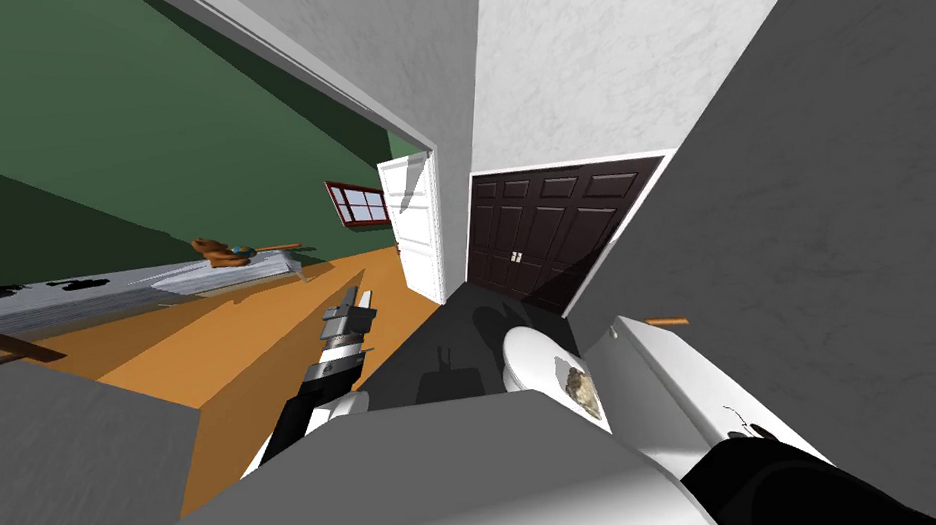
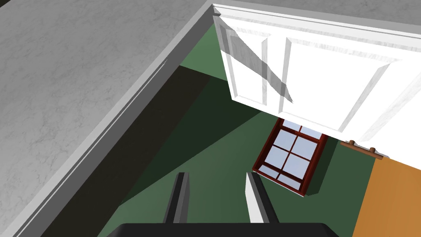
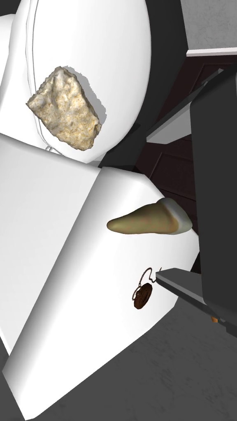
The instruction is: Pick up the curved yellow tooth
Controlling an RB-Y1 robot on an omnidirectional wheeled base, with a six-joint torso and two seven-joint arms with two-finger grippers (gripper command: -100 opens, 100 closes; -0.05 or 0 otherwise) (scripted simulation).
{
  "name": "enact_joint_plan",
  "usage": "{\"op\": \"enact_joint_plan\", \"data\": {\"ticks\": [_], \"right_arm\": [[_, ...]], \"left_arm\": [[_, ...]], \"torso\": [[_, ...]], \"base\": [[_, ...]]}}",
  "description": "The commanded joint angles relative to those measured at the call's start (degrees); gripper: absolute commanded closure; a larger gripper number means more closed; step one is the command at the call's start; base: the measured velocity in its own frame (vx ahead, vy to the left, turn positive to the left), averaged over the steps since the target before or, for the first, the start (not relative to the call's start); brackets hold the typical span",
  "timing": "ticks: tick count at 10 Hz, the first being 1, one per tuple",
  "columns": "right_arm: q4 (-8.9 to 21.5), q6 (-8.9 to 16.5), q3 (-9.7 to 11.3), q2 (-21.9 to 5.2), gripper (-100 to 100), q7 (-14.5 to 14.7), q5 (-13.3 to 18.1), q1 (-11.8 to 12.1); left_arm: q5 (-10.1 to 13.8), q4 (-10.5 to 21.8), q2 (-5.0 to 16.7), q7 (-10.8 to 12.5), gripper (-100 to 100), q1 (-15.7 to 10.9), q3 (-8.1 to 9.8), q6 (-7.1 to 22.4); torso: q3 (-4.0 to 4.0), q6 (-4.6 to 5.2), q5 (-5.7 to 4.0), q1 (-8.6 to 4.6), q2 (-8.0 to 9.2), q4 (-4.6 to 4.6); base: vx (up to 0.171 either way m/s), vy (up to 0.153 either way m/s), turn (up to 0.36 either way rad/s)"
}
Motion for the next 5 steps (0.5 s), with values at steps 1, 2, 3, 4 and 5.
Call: {"op": "enact_joint_plan", "data": {"ticks": [1, 2, 3, 4, 5], "right_arm": [[2.9, -1.9, 0.7, 1.4, -100, 0.8, -1.1, -0.5], [3.6, -1.9, 0.7, 1.4, -100, 0.8, -1.1, -0.5], [6.2, -3.3, 1.1, 2.6, -100, 1.5, -2.2, -0.7], [7.5, -4.7, 1.6, 3.8, -100, 2.3, -3.2, -0.9], [7.8, -4.7, 1.6, 3.8, -100, 2.3, -3.2, -0.9]], "left_arm": [[0.0, 0.0, 0.0, 0.0, 0, 0.0, 0.0, 0.0], [0.0, 0.0, 0.0, 0.0, 0, 0.0, 0.0, 0.0], [0.0, 0.0, 0.0, 0.0, 0, 0.0, 0.0, 0.0], [0.0, 0.0, 0.0, 0.0, 0, 0.0, 0.0, 0.0], [0.0, 0.0, 0.0, 0.0, 0, 0.0, 0.0, 0.0]], "torso": [[0.0, 0.0, 0.0, 0.0, 0.0, 0.0], [0.0, -0.04, -0.01, 0.0, 0.0, 0.0], [0.0, -0.01, -0.01, 0.0, 0.0, 0.0], [0.0, -0.04, 0.0, 0.01, 0.0, 0.0], [0.0, -0.05, -0.01, 0.0, 0.01, 0.0]], "base": [[-0.01, -0.003, 0.11], [-0.008, -0.004, 0.076], [-0.009, 0.001, 0.17], [-0.015, -0.004, 0.25], [-0.01, -0.007, 0.069]]}}
